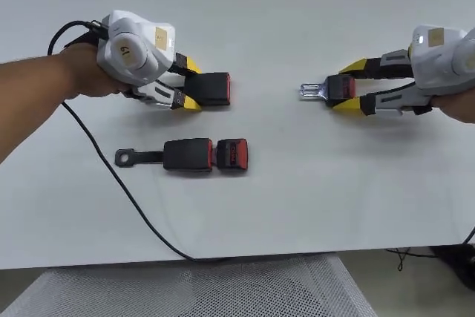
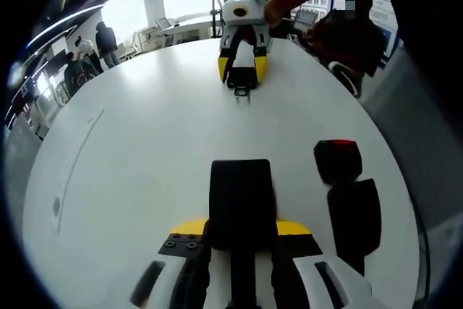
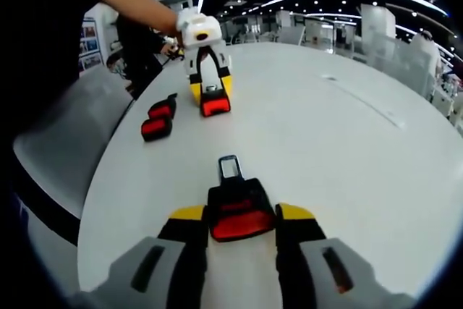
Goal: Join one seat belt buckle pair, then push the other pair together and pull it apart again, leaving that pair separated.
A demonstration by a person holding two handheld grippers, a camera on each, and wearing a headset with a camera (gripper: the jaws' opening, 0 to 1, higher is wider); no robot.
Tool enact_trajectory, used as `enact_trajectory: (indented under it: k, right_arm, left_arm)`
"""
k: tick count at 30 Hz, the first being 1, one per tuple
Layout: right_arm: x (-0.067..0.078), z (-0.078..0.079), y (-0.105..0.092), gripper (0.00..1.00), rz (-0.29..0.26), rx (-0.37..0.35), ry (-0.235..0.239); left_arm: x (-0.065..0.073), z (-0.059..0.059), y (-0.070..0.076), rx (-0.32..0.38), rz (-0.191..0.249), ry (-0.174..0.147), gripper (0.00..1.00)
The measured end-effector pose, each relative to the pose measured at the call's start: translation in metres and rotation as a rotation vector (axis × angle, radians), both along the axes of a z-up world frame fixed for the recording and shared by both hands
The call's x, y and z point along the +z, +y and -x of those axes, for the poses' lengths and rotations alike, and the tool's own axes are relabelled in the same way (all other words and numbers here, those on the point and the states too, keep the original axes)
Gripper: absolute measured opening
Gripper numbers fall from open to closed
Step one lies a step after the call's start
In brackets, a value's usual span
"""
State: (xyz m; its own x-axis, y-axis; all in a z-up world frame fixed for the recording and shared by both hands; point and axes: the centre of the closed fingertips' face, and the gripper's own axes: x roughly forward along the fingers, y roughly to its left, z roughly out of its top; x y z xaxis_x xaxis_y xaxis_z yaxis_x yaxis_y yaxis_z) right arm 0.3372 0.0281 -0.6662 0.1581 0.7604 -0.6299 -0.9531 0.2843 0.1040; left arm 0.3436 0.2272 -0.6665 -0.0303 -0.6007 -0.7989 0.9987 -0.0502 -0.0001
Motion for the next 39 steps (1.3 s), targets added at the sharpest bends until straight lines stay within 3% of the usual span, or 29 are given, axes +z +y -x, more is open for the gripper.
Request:
enact_trajectory:
  k: [17, 31, 39]
  right_arm:
    - [-0.002, -0.004, 0.061, 0.36, -0.055, 0.019, -0.017]
    - [0.008, 0.004, 0.091, 0.36, -0.104, 0.016, -0.023]
    - [0.008, 0.002, 0.103, 0.36, -0.105, 0.011, -0.024]
  left_arm:
    - [0.001, -0.002, -0.001, 0.0, -0.018, 0.005, 0.33]
    - [0.001, -0.002, -0.003, -0.004, -0.035, 0.005, 0.33]
    - [0.001, -0.002, -0.004, -0.007, -0.044, 0.006, 0.33]
